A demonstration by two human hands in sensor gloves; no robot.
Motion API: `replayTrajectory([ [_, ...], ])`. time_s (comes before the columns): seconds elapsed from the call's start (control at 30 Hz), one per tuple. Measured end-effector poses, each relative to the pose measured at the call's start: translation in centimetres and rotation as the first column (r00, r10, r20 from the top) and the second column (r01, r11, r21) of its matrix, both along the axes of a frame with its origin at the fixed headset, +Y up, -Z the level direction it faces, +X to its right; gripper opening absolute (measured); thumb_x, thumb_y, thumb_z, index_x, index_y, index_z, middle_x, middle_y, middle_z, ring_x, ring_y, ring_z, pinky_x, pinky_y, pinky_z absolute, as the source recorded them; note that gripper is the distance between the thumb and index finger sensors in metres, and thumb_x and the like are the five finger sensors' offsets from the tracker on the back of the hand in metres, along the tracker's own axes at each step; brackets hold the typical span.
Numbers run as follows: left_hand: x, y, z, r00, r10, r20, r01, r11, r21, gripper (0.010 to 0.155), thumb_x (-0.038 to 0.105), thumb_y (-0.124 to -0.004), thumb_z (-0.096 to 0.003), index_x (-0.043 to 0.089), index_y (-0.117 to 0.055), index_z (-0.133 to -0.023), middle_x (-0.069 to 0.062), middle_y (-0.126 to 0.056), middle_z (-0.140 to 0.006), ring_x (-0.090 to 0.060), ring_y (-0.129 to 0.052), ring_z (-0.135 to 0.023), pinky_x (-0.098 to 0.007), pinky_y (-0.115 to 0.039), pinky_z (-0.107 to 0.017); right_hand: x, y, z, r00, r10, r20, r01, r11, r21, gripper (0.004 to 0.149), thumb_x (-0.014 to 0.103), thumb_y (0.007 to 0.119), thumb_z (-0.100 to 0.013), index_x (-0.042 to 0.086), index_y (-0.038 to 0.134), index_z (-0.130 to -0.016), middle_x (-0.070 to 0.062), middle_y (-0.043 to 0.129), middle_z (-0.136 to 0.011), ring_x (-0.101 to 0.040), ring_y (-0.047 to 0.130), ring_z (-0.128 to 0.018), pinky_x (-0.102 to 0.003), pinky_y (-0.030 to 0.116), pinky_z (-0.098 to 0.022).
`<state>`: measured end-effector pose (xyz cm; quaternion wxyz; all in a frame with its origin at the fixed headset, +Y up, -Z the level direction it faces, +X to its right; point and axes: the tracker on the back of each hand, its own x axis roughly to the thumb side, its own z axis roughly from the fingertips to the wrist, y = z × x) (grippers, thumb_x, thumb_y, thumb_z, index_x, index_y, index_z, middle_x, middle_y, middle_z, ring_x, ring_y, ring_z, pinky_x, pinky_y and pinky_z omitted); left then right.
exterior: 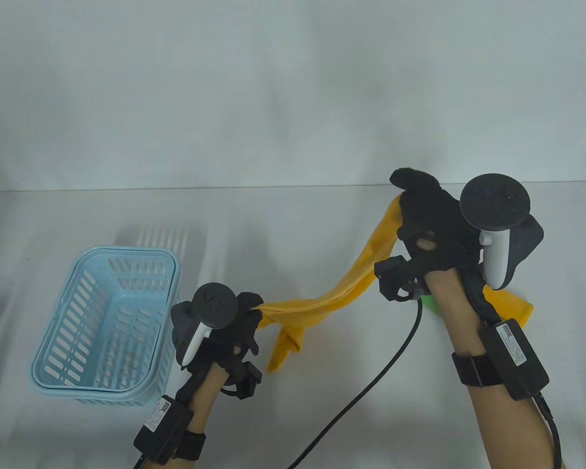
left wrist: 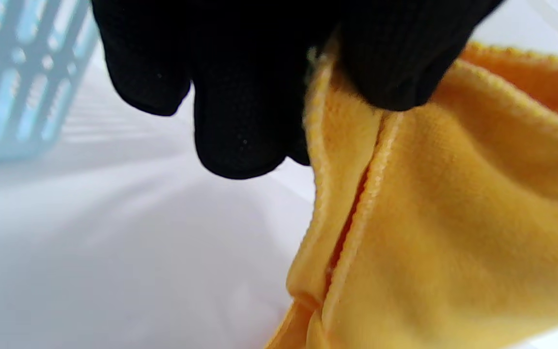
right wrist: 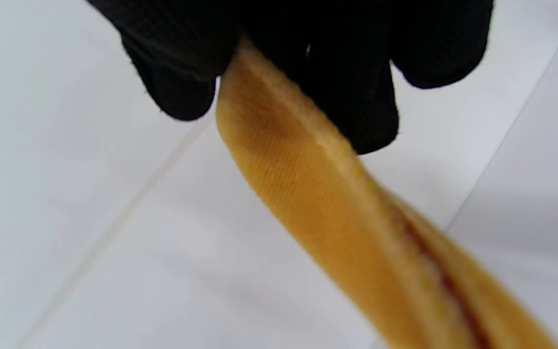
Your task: Roll square towel into towel roll
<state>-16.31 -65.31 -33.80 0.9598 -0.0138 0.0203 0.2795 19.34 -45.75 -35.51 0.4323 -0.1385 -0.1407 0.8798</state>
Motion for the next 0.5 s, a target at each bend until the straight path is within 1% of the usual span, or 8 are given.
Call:
replayTrajectory([
  [0.07,-0.5,0.6,0.2,0.999,-0.006,-0.033,0.007,0.999,0.036,0.043,0.033,-0.081,-0.0415,0.028,-0.087,-0.084,0.005,-0.099,-0.071,-0.024,-0.105,-0.062,-0.054,-0.076,-0.063,0.8,-0.8,-0.2,0.998,0.06,-0.002,-0.06,0.998,-0.018,0.034,0.034,0.079,-0.04,0.044,0.088,-0.071,0.003,0.099,-0.061,-0.025,0.102,-0.057,-0.052,0.077,-0.052],
  [0.13,-0.9,1.2,0.4,0.999,0.011,-0.048,-0.008,0.998,0.057,0.043,0.033,-0.08,-0.0416,0.028,-0.087,-0.084,0.005,-0.098,-0.07,-0.024,-0.104,-0.062,-0.053,-0.076,-0.063,1.5,-1.6,-0.5,0.995,0.091,-0.048,-0.095,0.993,-0.073,0.034,0.032,0.078,-0.04,0.041,0.088,-0.071,0.003,0.098,-0.063,-0.026,0.1,-0.06,-0.053,0.076,-0.054],
  [0.2,-1.3,2.1,0.7,0.997,0.052,-0.061,-0.047,0.995,0.089,0.043,0.033,-0.08,-0.0416,0.028,-0.087,-0.084,0.005,-0.098,-0.07,-0.024,-0.104,-0.062,-0.054,-0.076,-0.063,2.2,-2.8,-0.7,0.988,0.094,-0.122,-0.11,0.985,-0.131,0.034,0.031,0.079,-0.04,0.039,0.088,-0.072,0.002,0.097,-0.066,-0.028,0.099,-0.062,-0.054,0.075,-0.055],
  [0.27,-1.8,3.1,1.0,0.994,0.083,-0.072,-0.075,0.991,0.114,0.043,0.033,-0.08,-0.0417,0.028,-0.087,-0.084,0.005,-0.098,-0.07,-0.024,-0.104,-0.062,-0.054,-0.076,-0.063,2.8,-3.8,-0.7,0.987,0.093,-0.128,-0.114,0.979,-0.167,0.035,0.029,0.079,-0.04,0.034,0.088,-0.074,0.001,0.097,-0.066,-0.028,0.098,-0.062,-0.054,0.074,-0.055],
  [0.33,-2.6,4.3,1.2,0.989,0.113,-0.098,-0.098,0.985,0.144,0.043,0.033,-0.08,-0.0418,0.028,-0.087,-0.084,0.004,-0.098,-0.07,-0.025,-0.104,-0.062,-0.054,-0.075,-0.063,3.4,-4.8,-0.8,0.981,0.081,-0.176,-0.116,0.974,-0.195,0.037,0.029,0.079,-0.04,0.029,0.086,-0.077,-0.001,0.096,-0.068,-0.029,0.097,-0.064,-0.054,0.073,-0.056],
  [0.43,-3.6,6.2,1.3,0.986,0.111,-0.128,-0.089,0.982,0.169,0.042,0.033,-0.08,-0.0419,0.028,-0.087,-0.083,0.005,-0.098,-0.07,-0.025,-0.103,-0.062,-0.054,-0.075,-0.063,4.2,-5.9,-0.9,0.965,0.015,-0.262,-0.086,0.962,-0.26,0.044,0.029,0.078,-0.041,0.025,0.08,-0.084,-0.005,0.09,-0.078,-0.033,0.091,-0.073,-0.056,0.069,-0.061],
  [0.5,-4.2,7.4,1.3,0.984,0.106,-0.144,-0.079,0.981,0.179,0.042,0.033,-0.081,-0.0419,0.029,-0.087,-0.083,0.005,-0.098,-0.071,-0.025,-0.103,-0.062,-0.054,-0.075,-0.063,4.5,-6.4,-0.8,0.95,-0.01,-0.311,-0.081,0.957,-0.279,0.048,0.026,0.079,-0.04,0.024,0.076,-0.088,-0.006,0.086,-0.082,-0.034,0.086,-0.077,-0.057,0.066,-0.063],
])
